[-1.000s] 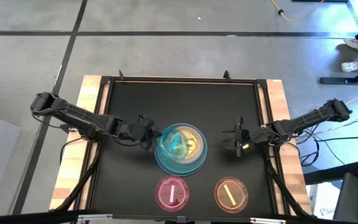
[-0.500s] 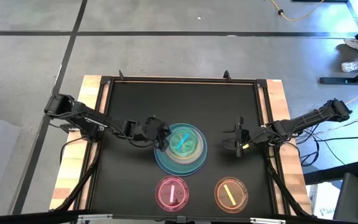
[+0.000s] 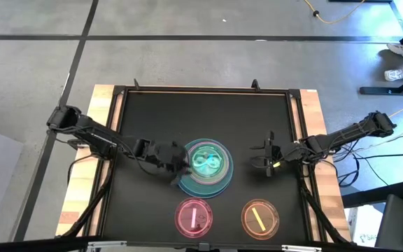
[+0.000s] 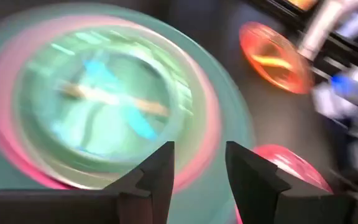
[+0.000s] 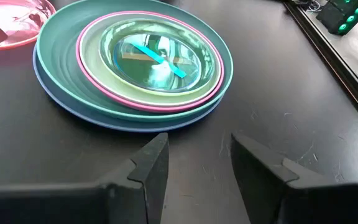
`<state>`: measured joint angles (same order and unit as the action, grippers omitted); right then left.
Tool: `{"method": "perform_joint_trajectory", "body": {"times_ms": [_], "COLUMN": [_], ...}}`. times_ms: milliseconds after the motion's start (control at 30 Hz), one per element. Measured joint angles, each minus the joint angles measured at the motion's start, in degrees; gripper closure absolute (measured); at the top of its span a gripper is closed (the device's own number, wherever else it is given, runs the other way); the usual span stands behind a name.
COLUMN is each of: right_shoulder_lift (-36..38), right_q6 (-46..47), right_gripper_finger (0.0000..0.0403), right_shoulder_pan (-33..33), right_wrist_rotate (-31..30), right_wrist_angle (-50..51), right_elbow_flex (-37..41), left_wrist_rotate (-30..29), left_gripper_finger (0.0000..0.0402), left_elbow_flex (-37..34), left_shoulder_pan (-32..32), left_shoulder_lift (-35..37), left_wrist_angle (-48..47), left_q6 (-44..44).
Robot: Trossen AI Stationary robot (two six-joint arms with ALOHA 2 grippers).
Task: Stack plastic plates
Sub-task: Stack the small red plate on the small dark blue plate
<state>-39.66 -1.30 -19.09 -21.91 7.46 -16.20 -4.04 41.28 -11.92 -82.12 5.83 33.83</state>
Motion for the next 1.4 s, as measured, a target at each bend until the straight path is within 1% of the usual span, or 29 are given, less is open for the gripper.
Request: {"method": "perform_joint_trajectory", "body": {"times_ms": [67, 133, 200, 333, 467, 600, 767, 900, 1233, 1400], "right_shoulder_lift": [0.0, 0.0, 0.0, 0.0, 0.0, 0.0, 0.0, 0.0, 0.0, 0.0], "right_q6": [0.0, 0.1, 0.9, 1.1, 1.1, 1.2, 2.4, 2.4, 2.4, 2.3], "right_gripper_finger": [0.0238, 0.0238, 0.0238, 0.0238, 0.0238, 0.0238, 0.0238, 0.0238, 0.0238, 0.0238], "right_shoulder_pan": [0.0, 0.0, 0.0, 0.0, 0.0, 0.0, 0.0, 0.0, 0.0, 0.0], "right_wrist_rotate": [0.0, 0.0, 0.0, 0.0, 0.0, 0.0, 0.0, 0.0, 0.0, 0.0], "right_wrist_angle": [-0.1, -0.1, -0.1, -0.1, -0.1, -0.2, 0.0, 0.1, -0.1, 0.0], "right_elbow_flex": [0.0, 0.0, 0.0, 0.0, 0.0, 0.0, 0.0, 0.0, 0.0, 0.0], "left_wrist_rotate": [2.6, 3.1, 3.8, 7.4, 9.0, 11.1, 15.1, 15.6, 17.1, 16.9], "left_gripper_finger": [0.0265, 0.0267, 0.027, 0.0275, 0.0276, 0.0276, 0.0276, 0.0276, 0.0277, 0.0279], "left_elbow_flex": [0.0, 0.0, 0.0, 0.0, 0.0, 0.0, 0.0, 0.0, 0.2, 0.2], "left_shoulder_pan": [-2.2, -4.9, -7.4, -11.4, -12.7, -12.0, -11.8, -11.7, -11.7, -11.7], "left_shoulder_lift": [-0.7, -1.6, -2.6, -5.1, -8.6, -12.7, -17.1, -18.8, -21.3, -21.4], "left_wrist_angle": [-0.1, -0.2, -0.1, -0.1, -0.2, 0.5, 6.2, 9.9, 11.5, 12.0], "left_q6": [2.1, 5.1, 9.7, 19.5, 27.5, 32.0, 33.6, 34.7, 36.1, 34.6]}}
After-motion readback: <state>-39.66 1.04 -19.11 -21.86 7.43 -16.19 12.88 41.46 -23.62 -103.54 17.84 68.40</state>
